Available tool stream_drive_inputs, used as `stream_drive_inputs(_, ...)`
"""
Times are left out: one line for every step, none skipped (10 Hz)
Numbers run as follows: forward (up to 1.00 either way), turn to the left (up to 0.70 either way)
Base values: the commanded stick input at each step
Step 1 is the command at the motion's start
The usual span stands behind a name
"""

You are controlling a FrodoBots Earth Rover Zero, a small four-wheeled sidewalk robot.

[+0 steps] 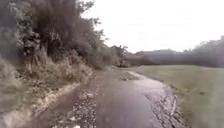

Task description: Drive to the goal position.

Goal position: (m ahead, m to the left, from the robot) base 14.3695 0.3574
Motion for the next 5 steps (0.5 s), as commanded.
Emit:
stream_drive_inputs(0.85,-0.31)
stream_drive_inputs(0.85,-0.32)
stream_drive_inputs(0.85,-0.32)
stream_drive_inputs(0.85,-0.32)
stream_drive_inputs(0.85,-0.32)
